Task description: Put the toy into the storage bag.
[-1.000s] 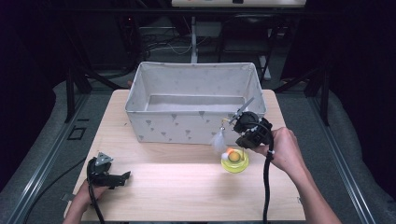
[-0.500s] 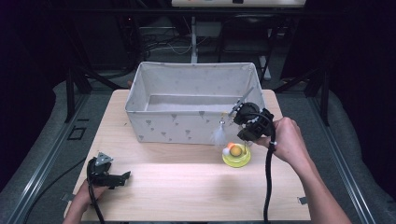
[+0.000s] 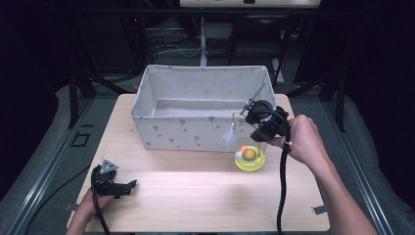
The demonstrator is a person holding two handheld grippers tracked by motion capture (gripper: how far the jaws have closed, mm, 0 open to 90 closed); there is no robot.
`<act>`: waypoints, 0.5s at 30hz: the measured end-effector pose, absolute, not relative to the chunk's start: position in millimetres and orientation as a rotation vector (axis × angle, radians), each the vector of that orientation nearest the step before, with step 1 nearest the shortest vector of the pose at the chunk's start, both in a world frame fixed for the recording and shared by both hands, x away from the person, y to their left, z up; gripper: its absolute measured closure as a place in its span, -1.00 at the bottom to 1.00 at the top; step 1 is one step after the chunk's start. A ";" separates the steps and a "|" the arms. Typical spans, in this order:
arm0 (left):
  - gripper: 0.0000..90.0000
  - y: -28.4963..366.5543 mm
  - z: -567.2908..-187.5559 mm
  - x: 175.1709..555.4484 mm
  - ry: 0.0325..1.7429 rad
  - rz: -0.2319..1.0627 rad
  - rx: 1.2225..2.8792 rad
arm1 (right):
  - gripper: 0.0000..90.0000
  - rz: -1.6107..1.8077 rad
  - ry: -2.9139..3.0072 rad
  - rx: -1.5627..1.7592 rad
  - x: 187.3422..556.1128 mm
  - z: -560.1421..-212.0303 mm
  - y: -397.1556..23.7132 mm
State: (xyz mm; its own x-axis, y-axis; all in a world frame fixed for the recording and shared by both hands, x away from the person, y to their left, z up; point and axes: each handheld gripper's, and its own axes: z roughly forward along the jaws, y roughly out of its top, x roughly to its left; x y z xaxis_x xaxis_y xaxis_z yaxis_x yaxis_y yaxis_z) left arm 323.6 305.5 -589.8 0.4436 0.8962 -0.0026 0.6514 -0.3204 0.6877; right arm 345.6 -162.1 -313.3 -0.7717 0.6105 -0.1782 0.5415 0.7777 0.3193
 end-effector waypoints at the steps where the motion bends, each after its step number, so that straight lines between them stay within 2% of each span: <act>1: -1.00 305.5 -589.8 323.6 1.292 0.512 2.079 | 0.95 0.365 2.699 0.893 345.7 -311.9 -162.0; 15: -1.00 305.5 -589.8 323.6 1.291 0.512 2.079 | 0.95 0.353 2.695 0.872 348.3 -290.1 -158.9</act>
